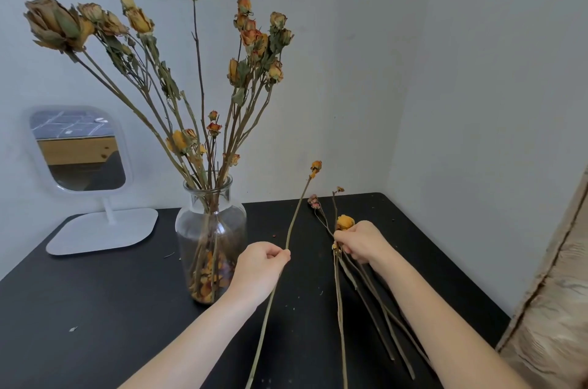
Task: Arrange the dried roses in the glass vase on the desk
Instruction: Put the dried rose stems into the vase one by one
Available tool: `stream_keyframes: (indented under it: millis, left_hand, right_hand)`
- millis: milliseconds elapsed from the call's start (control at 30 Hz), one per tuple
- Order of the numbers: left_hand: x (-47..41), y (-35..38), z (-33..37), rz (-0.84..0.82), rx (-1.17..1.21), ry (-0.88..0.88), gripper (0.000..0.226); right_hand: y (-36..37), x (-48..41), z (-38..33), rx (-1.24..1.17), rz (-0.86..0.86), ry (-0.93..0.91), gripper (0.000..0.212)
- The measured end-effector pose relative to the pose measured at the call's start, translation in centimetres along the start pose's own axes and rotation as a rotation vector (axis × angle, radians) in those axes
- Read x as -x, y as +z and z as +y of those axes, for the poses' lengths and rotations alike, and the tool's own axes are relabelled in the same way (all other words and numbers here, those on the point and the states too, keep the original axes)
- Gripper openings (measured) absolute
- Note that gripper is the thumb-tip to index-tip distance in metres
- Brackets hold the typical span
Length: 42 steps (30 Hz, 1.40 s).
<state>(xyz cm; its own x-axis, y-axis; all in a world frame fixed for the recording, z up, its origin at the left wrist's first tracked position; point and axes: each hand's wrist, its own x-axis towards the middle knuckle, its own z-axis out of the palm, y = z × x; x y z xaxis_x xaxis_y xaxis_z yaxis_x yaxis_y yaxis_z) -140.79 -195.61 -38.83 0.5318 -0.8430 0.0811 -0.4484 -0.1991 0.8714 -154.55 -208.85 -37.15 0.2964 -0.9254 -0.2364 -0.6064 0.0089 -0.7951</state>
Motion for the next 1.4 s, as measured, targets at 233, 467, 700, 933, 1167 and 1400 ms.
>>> stream_keyframes:
  millis: [233,467,700,933,1167,1400]
  left_hand:
    - [0.5,-0.6,0.1,-0.044,-0.038,0.110,0.013]
    - [3.2,-3.2,1.1,-0.010,-0.108,0.334,0.012]
    - [8.4,-8.2,3.2,0.105,0.056,0.478,0.010]
    - [10.2,-13.2,3.6,0.256,0.158,0.520,0.024]
    - [7.9,-16.7,6.0,0.474,0.352,0.546,0.019]
    - [7.1,-19.0,10.2,0.621,0.461,0.681,0.018]
  right_hand:
    - [-0.5,0.2,-0.1,-0.128,0.049,-0.122,0.034]
    - [-1.8,1.1,-1.6,-0.386,0.254,-0.324,0.008]
    - [-2.2,3.5,-4.1,-0.479,0.306,-0.517,0.016]
    - [-1.5,5.9,-6.4,-0.505,0.285,-0.619,0.007]
    - [-0.3,6.9,-8.2,-0.476,0.264,-0.649,0.011]
    - [-0.2,7.0,-8.3,-0.478,0.280,-0.661,0.007]
